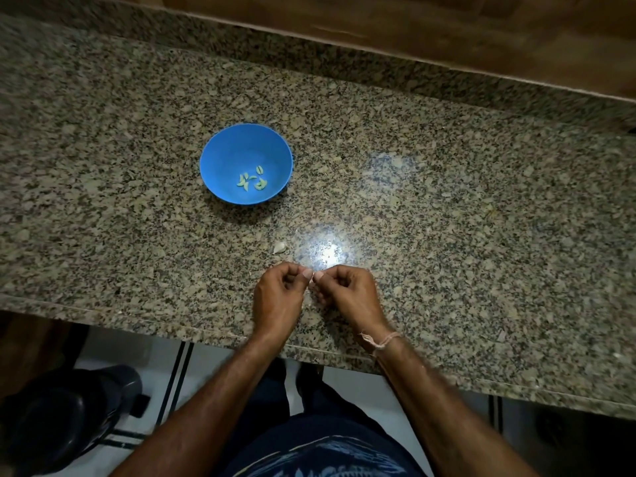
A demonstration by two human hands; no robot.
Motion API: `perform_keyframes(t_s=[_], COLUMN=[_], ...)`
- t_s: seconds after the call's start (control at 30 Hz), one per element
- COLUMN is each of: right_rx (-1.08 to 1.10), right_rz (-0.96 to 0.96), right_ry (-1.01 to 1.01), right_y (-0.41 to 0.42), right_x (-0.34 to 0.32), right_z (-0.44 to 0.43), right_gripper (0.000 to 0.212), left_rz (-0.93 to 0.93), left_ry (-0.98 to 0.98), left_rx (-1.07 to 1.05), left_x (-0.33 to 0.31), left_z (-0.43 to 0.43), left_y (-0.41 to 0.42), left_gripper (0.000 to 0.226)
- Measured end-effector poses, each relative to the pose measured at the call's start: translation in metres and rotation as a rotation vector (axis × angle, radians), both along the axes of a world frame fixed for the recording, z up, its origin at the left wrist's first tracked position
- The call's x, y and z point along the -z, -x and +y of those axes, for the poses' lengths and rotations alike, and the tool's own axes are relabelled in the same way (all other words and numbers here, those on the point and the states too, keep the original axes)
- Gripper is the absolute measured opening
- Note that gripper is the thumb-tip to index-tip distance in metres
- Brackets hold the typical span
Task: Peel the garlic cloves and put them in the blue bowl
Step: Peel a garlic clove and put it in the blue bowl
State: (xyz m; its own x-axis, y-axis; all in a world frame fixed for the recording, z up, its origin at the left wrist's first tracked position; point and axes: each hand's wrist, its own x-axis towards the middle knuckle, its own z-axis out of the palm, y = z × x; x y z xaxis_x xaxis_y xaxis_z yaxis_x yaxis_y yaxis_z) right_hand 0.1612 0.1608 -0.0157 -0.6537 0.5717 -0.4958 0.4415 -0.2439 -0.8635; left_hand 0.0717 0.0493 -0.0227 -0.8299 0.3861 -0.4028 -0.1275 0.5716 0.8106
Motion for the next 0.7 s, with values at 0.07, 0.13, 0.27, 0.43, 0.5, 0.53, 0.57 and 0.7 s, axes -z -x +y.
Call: perform_keyframes(t_s=[0.07,0.13,0.27,0.43,0.5,0.53,0.57,0.7], right_rx=[-0.017,-0.039,-0.152,-0.211,-0.218,-0.245,-0.267,-0.345], right_rz=[-0.006,-0.001,0.029,-0.010,-0.059,-0.083,-0.096,-0.078], right_ry=[-0.046,-0.121,-0.516,-0.507,-0.271,-0.211,-0.192,-0.574], right_y=[0.000,0.000,-0.001,0.005,0.008,0.010,0.011,0.009], right_x=[0.002,0.004,0.005,-0.002,-0.007,-0.008,-0.009,0.000], right_z=[-0.001,-0.002,-0.002,0.000,0.005,0.005,0.003,-0.007], right_gripper=[0.020,0.019,0.014,0.020,0.025,0.027,0.028,0.029], left_rz=[-0.013,-0.043,-0.331,-0.153,0.074,0.141,0.184,0.064], left_ry=[-0.001,0.000,-0.097,-0.026,0.074,0.101,0.125,0.193], left_rx=[0.004,-0.005,-0.136,-0.054,0.043,0.064,0.079,0.063], left_x=[0.000,0.001,-0.002,-0.003,-0.005,-0.006,-0.007,-0.003], left_z=[0.000,-0.002,0.003,0.000,-0.002,-0.002,-0.002,0.000], left_y=[0.001,0.002,0.003,0.001,0.000,0.000,0.000,0.002], left_gripper=[0.014,0.015,0.017,0.016,0.013,0.013,0.014,0.023])
